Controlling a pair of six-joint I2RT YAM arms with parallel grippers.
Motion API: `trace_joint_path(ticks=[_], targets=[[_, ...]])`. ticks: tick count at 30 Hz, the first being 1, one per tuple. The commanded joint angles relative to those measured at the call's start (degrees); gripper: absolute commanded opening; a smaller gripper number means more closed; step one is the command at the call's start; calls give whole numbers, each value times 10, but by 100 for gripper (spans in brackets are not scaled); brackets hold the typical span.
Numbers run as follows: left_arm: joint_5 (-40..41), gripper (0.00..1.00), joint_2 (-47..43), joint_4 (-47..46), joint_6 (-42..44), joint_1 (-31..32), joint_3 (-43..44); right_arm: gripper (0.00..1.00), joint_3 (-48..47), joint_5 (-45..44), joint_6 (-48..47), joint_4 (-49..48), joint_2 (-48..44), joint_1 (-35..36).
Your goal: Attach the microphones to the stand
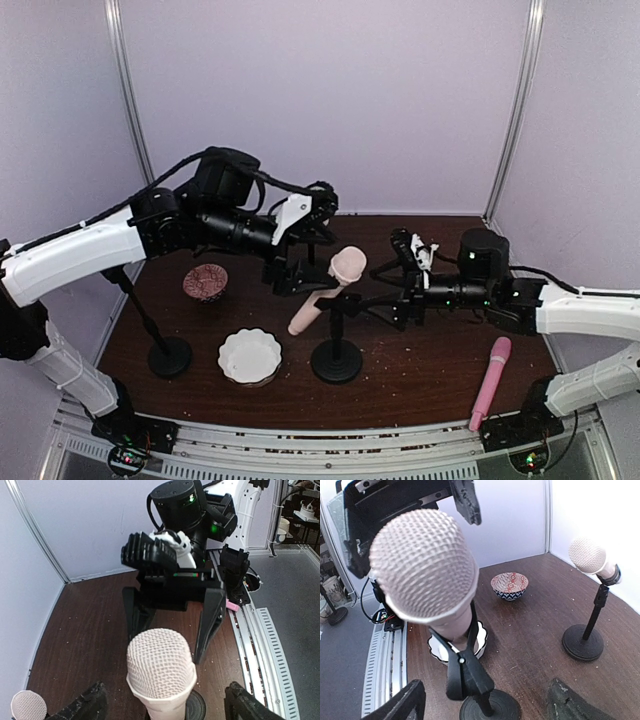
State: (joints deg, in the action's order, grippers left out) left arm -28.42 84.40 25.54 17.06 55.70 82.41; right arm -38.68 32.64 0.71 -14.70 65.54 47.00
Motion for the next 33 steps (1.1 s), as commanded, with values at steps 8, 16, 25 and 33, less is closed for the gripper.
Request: trace_joint_path(ticks=[8, 16, 25, 33], targets=[[-5, 80, 18, 4, 28, -5, -53, 84, 58, -51, 22, 76, -108, 2], [-19, 65, 67, 26, 44, -14, -22, 84, 46, -28, 23, 93, -84, 13], [-29, 39, 91, 56, 56, -16, 7, 84, 49, -31, 32, 92, -94, 15], [71, 17, 159, 43, -51, -16, 157, 83, 59, -204, 94, 152, -154, 17]])
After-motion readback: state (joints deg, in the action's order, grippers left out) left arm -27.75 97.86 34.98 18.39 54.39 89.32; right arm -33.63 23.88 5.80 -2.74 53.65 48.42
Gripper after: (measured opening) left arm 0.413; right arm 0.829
